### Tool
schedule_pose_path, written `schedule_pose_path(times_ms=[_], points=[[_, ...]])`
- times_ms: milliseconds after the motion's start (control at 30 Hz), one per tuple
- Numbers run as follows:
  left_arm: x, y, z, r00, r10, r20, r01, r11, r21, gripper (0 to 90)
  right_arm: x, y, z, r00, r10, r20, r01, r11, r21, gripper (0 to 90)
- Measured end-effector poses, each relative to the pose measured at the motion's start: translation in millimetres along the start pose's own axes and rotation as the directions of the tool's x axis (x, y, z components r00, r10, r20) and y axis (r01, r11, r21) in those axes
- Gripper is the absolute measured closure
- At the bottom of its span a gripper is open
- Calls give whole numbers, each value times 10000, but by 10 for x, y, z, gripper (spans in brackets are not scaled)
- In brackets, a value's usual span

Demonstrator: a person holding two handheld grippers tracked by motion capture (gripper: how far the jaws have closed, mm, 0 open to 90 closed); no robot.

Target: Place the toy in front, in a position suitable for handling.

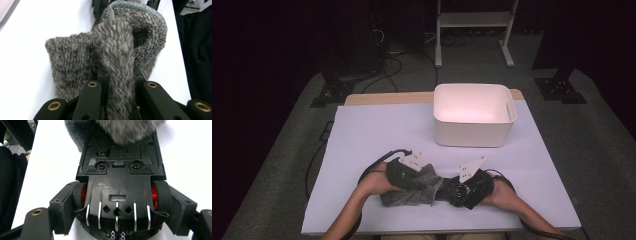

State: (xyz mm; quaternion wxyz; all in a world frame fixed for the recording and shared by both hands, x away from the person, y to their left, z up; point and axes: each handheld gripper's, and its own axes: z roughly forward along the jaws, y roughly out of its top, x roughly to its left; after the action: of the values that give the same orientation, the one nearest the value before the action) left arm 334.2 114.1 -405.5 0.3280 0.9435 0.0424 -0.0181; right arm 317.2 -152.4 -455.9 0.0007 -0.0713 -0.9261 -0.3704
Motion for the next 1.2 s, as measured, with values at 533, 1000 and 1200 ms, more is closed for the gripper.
schedule_pose_path(times_ms=[533,1000,1200], points=[[-59,384,309,9924,941,792,-945,9955,4,768,-77,-12,-1,9998,205,44,-204,9997,-137,218],[0,78,30,9988,347,331,-349,9994,55,768,-110,-37,-18,9997,200,123,-198,9996,-185,219],[38,-66,-75,10000,-48,56,48,10000,-7,768,-120,-48,-23,9996,237,119,-235,9994,-235,218]])
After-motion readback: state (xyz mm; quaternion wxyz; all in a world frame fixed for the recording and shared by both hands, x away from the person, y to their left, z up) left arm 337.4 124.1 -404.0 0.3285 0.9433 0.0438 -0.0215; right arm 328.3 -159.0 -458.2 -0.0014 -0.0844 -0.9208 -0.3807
